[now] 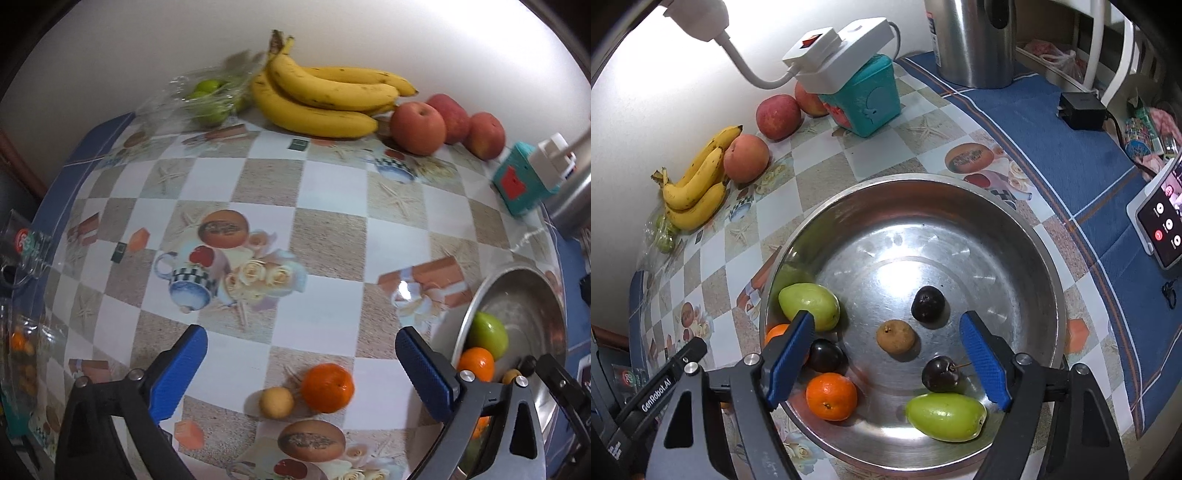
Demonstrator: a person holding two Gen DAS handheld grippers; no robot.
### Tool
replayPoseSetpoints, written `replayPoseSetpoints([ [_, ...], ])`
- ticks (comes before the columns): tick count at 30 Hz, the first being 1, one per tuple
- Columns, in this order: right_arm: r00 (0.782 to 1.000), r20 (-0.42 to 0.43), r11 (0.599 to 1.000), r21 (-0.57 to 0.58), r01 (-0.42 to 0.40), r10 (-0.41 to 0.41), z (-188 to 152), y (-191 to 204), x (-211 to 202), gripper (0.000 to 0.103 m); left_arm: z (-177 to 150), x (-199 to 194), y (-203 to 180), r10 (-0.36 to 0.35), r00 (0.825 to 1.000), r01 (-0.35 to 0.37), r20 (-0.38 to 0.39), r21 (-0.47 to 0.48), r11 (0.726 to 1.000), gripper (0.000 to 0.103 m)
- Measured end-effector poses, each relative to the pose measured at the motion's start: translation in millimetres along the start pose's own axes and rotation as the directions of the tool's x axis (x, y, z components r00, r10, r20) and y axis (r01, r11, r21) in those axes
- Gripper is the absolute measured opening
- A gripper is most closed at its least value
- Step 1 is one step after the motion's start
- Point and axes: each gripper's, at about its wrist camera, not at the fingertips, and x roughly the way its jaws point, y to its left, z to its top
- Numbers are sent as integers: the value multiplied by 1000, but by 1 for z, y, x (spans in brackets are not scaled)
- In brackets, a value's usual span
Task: Organize fruits
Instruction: 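Withdraw both grippers from the bowl toward the last mandarin and small fruit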
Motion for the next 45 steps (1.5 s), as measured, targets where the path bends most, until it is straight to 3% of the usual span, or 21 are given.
replayPoseSetpoints([
  [12, 999, 32, 1000, -29, -6, 7, -2, 9, -6, 84, 1, -7, 11, 38, 998, -36, 44, -35, 999, 103],
  [17, 998, 56, 999, -19, -35, 36, -1, 12, -10, 84, 3, -18, 19, -6, 998, 10, 62, -60, 998, 103],
  [26, 999, 39, 996, -82, -32, 35, -4, 33, -10, 84, 4, -30, 29, 11, 996, -10, 88, -14, 1000, 103],
  [39, 990, -17, 961, -240, -139, 139, -27, 104, -4, 84, -1, -29, 99, 26, 998, -14, 56, -216, 976, 103],
  [45, 986, -39, 938, -302, -168, 164, -38, 129, 1, 84, -6, -31, 113, 29, 998, -14, 54, -250, 968, 103],
])
